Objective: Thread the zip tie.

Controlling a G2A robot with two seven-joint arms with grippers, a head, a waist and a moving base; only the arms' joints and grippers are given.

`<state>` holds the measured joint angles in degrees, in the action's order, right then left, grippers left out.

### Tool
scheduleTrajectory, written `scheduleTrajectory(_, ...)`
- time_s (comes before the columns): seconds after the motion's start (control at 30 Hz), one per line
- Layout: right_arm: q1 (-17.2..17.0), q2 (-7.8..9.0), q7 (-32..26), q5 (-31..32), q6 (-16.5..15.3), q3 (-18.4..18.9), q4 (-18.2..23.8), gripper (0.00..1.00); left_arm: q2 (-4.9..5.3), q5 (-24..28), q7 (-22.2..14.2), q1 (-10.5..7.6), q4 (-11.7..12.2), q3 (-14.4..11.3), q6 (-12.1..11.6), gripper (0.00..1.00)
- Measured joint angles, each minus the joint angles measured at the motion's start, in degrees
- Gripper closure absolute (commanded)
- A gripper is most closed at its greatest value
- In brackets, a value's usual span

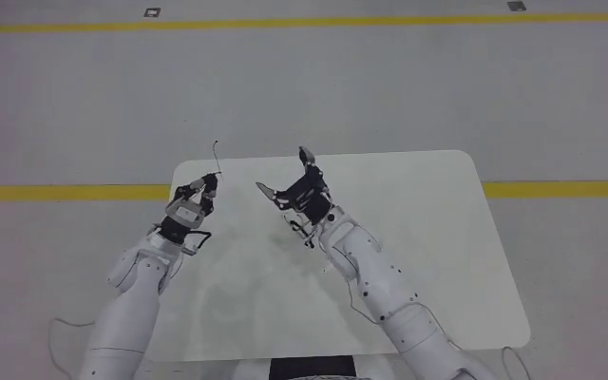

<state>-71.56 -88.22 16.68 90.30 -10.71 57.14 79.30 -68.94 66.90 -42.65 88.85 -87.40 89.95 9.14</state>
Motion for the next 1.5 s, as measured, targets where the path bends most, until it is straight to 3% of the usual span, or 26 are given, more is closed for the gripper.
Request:
scheduleTrajectory(0.33, 0.79, 0.41, -1.12, -0.35, 1.04, -0.8, -0.27, 0.0, 0.02, -0.82, 0.92, -0.38, -0.22, -0.25, 0.42, 1.0)
scheduleTrajectory(0.4, 1.37, 0.77, -1.86, -0.35, 1.32, -1.6, -0.25, 0.0, -0.13, 2.68, 2.71, -0.5, -0.11, -0.36, 2.8, 1.0)
scheduleTrajectory(0.53, 4.31, 2.56, -1.6, -0.35, 4.52, -6.14, -1.98, 0.0, -0.23, 12.17, 6.78, 0.12, -1.42, 0.38, 9.89, 1.0)
scheduleTrajectory(0.57, 4.87, 2.94, -1.35, -0.35, 5.43, -7.3, -2.42, 0.0, -0.2, 13.51, 7.42, 0.43, -1.76, 0.31, 10.43, 1.0)
scheduleTrajectory(0.73, 7.34, 4.41, -0.4, -0.35, 9.15, -12.55, -4.61, 0.0, 0.54, 19.62, 9.29, 2.04, -2.55, -1.62, 10.33, 1.0)
scheduleTrajectory(0.87, 8.03, 4.65, 0.72, -0.35, 9.28, -14.59, -5.43, 0.0, 1.32, 23.66, 9.9, 2.74, -2.34, -3.19, 10.33, 1.0)
scheduleTrajectory(1.23, 8.23, 4.65, 0.42, -0.35, 8.63, -15.94, -4.83, 0.0, 1.45, 23.05, 9.8, 2.79, -2.28, -3.42, 10.34, 1.0)
scheduleTrajectory(1.27, 8.31, 4.52, 0.4, -0.37, 8.44, -16.25, -4.91, 0.04, 1.45, 23.05, 9.8, 2.79, -2.28, -3.42, 10.34, 1.0)
scheduleTrajectory(1.3, 8.42, 4.34, 0.47, -0.49, 8.2, -16.54, -5.13, 0.37, 1.45, 23.05, 9.8, 2.79, -2.28, -3.42, 10.34, 1.0)
scheduleTrajectory(1.33, 8.55, 4.16, 0.57, -0.67, 8.03, -16.79, -5.47, 0.55, 1.45, 23.05, 9.8, 2.79, -2.28, -3.42, 10.34, 1.0)
scheduleTrajectory(1.5, 9.54, 3.12, 1.14, -1.11, 7.84, -18.08, -7.81, 0.62, 1.45, 23.05, 9.8, 2.79, -2.28, -3.42, 10.34, 1.0)
